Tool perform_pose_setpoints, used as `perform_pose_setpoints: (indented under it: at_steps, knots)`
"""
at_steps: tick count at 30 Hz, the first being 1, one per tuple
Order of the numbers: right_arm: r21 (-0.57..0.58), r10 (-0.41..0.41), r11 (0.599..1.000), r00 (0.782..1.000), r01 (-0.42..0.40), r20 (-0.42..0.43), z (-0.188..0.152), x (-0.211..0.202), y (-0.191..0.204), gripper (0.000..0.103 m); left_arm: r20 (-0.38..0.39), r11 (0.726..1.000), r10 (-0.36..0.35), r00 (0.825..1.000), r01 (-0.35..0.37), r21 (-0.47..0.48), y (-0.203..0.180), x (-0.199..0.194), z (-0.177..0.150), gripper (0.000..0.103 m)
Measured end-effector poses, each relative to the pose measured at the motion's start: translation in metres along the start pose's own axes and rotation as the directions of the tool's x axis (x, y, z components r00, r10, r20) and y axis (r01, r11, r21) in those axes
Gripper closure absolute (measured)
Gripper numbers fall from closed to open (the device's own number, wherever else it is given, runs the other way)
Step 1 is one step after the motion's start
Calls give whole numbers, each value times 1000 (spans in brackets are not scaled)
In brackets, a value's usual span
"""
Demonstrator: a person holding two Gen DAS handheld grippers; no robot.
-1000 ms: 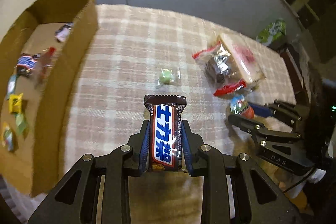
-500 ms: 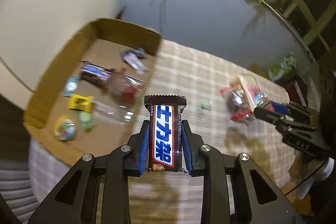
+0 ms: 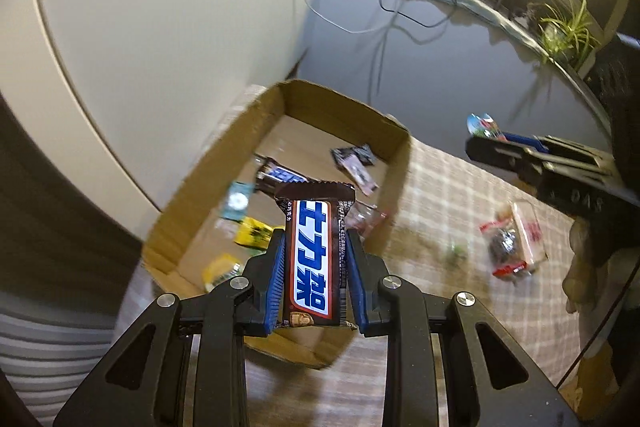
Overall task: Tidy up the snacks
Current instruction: 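Carry both items into the box and open both grippers, then move both open grippers toward the bagged bread loaf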
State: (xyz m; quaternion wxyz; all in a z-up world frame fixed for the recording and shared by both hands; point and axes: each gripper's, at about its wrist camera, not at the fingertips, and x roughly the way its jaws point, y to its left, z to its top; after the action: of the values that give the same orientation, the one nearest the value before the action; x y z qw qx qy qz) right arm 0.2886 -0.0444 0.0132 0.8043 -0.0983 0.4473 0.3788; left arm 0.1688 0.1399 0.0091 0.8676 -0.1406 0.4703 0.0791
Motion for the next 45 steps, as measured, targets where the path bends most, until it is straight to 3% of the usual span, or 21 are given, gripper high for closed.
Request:
perform_pose_setpoints:
  at_steps: [13, 27, 29, 31, 34, 45]
  knots:
    - [-11, 28, 1000, 995, -29, -94, 30, 70, 16, 66, 4, 999, 38, 999, -38, -36, 20, 12, 7, 76]
    - [-8, 36, 999, 992, -37, -118, 28, 86, 15, 62, -22, 998, 49, 999, -50, -36, 17, 20, 7, 76]
    - [-12, 32, 999, 993, -34, -113, 29, 84, 16, 60, -21, 998, 52, 998, -53, -28, 16, 20, 7, 76]
    - [-15, 31, 999, 994, -33, -107, 30, 81, 17, 46, -19, 998, 61, 998, -61, -27, 16, 19, 7, 74]
    - [-22, 19, 1000, 995, -22, -97, 31, 77, 18, 35, -9, 997, 67, 998, -67, -28, 16, 17, 8, 66]
    - [34, 5, 999, 994, -1, -112, 25, 69, 9, 33, 11, 997, 75, 997, -75, -28, 15, 10, 7, 65]
